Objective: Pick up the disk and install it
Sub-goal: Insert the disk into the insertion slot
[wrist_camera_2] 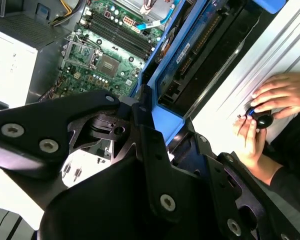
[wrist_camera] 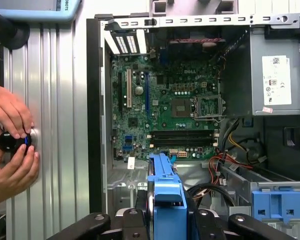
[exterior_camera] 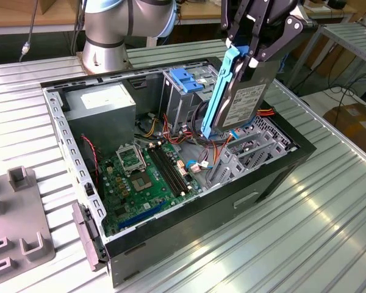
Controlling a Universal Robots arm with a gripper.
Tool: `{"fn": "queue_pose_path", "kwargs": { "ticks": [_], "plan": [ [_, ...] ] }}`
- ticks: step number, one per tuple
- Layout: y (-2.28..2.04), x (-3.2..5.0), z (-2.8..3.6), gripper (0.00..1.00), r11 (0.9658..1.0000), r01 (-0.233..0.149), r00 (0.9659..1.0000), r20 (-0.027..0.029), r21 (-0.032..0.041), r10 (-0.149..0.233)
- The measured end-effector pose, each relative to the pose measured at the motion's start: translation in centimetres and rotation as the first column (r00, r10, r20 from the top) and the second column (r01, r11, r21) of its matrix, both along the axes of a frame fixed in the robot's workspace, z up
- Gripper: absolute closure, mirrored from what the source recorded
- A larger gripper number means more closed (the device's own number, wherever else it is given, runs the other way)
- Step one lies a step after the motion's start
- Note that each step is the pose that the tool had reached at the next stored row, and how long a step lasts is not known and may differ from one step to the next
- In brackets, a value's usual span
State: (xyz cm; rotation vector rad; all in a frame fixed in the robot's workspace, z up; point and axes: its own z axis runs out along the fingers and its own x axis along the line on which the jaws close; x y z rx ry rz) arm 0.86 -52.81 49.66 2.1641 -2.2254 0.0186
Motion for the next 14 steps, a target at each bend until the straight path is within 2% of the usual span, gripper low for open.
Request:
{"fn": "queue_pose_path", "kwargs": {
  "ticks": [9,14],
  "plan": [
    [0.00,1.19,-0.04,0.63,1.0000,0.000,1.0000,0.0000,0.0001,0.000],
    [0.00,1.44,-0.04,0.63,1.0000,0.000,1.0000,0.0000,0.0000,0.000]
  ]
}}
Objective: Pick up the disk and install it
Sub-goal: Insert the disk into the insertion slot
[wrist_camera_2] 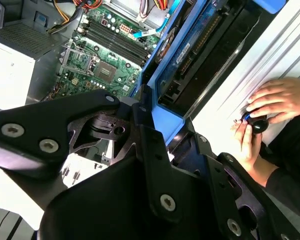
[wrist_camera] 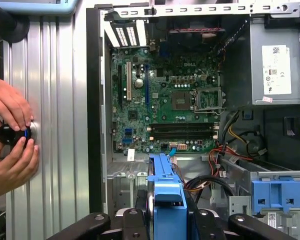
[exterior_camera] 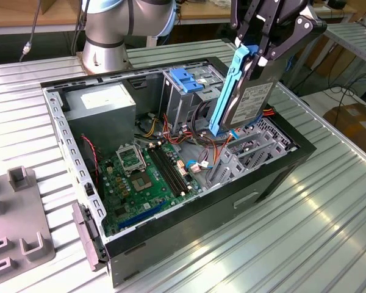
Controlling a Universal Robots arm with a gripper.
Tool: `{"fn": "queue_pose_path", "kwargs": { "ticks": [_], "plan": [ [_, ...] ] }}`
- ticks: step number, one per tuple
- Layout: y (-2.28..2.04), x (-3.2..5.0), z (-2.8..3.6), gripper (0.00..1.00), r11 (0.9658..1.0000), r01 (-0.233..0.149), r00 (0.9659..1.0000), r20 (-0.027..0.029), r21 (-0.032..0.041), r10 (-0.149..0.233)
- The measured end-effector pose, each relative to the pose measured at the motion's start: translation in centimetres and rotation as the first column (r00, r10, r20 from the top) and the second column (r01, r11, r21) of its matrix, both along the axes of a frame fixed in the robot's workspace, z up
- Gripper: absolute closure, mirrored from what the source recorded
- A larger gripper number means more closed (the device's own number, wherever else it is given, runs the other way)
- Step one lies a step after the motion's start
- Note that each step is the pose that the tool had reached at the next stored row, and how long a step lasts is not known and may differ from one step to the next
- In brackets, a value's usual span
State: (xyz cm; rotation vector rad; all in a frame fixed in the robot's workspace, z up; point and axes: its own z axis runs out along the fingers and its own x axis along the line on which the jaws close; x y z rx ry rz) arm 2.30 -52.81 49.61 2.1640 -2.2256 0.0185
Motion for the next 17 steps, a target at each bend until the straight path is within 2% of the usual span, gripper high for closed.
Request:
{"fn": "queue_pose_path", "kwargs": {
  "ticks": [3,7,11,17],
  "plan": [
    [-0.12,0.29,-0.06,0.63,1.0000,0.000,1.0000,0.0000,0.0000,0.000],
    [-0.95,0.84,-0.45,0.63,1.0000,0.000,1.0000,0.0001,0.0002,0.000],
    [-1.60,1.59,-1.00,0.63,1.0000,0.000,1.0000,0.0000,-0.0002,0.000],
    [-1.71,1.87,-1.20,0.63,1.0000,0.000,1.0000,0.0000,0.0000,0.000]
  ]
}}
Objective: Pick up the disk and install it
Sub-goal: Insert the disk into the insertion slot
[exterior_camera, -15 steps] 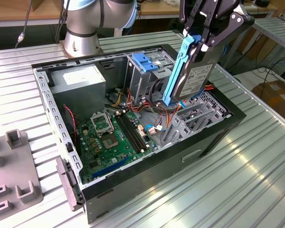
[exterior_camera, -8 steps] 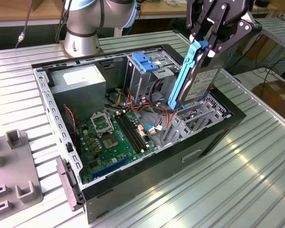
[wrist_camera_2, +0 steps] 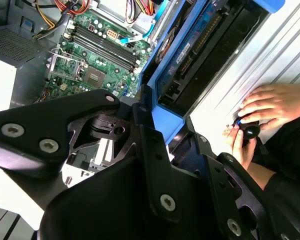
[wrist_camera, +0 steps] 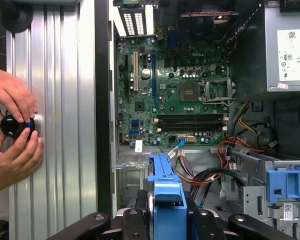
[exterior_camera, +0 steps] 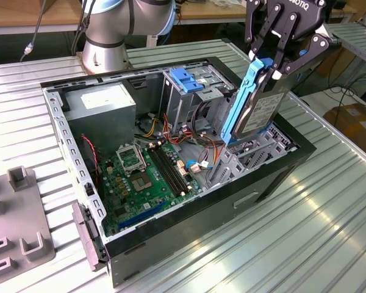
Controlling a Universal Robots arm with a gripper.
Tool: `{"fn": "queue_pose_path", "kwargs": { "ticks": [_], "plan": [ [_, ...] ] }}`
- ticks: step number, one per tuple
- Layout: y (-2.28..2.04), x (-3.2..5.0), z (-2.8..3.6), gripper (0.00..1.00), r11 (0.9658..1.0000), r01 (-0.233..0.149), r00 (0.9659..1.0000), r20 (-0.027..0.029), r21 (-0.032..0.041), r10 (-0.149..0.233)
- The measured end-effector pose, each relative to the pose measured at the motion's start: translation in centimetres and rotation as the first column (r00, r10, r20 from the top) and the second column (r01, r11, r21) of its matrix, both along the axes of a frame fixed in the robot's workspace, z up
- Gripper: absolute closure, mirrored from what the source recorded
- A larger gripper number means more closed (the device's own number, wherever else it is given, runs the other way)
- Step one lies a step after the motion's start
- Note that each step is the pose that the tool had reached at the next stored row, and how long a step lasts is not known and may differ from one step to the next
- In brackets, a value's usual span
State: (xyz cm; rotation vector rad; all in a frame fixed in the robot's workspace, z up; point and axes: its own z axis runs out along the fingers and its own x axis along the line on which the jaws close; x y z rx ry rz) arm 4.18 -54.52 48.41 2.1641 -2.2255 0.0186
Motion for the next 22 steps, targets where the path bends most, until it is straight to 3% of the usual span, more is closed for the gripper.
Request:
{"fn": "queue_pose_path", "kwargs": {
  "ticks": [13,15,20,22],
  "plan": [
    [-0.01,0.50,-0.18,0.63,1.0000,0.000,1.0000,0.0000,0.0003,0.000],
    [-0.05,1.04,-0.34,0.63,1.0000,0.000,1.0000,0.0001,0.0000,0.000],
    [-0.27,1.46,-1.23,0.63,1.0000,0.000,1.0000,0.0000,0.0003,0.000],
    [-0.28,2.10,-1.47,0.63,1.0000,0.000,1.0000,0.0000,0.0003,0.000]
  ]
}}
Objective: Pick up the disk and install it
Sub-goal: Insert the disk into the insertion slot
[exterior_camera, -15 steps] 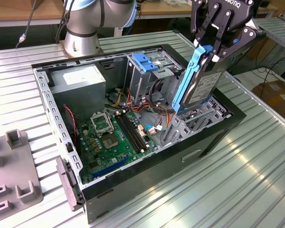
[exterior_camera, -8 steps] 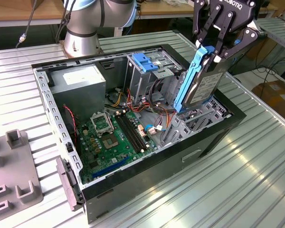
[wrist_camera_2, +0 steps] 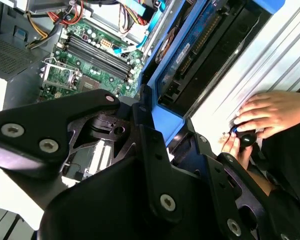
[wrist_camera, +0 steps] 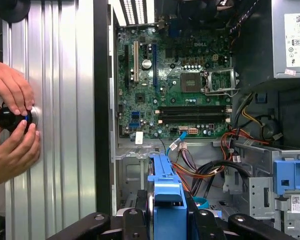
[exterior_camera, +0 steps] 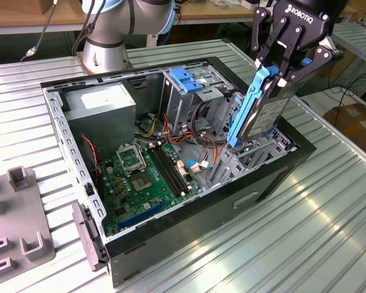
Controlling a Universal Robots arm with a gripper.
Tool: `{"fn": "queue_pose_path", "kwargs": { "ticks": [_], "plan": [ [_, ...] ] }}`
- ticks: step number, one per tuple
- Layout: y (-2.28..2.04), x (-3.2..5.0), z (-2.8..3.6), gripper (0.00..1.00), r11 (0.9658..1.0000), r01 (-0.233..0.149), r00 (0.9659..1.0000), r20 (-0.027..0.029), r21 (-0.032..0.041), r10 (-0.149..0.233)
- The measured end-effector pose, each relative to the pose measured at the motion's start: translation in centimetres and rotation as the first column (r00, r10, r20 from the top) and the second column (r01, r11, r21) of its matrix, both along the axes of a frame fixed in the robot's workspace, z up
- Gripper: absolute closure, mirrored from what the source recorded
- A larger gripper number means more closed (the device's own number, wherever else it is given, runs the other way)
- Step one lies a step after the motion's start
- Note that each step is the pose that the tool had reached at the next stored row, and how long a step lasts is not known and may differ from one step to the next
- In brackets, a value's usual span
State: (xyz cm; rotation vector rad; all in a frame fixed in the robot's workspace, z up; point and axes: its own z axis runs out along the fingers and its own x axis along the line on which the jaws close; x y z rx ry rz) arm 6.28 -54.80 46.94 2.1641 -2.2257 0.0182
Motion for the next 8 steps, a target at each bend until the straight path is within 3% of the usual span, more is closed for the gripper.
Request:
{"fn": "queue_pose_path", "kwargs": {
  "ticks": [8],
  "plan": [
    [0.00,0.34,-0.44,0.63,0.9999,-0.013,0.9999,0.0000,0.0002,0.013]
  ]
}}
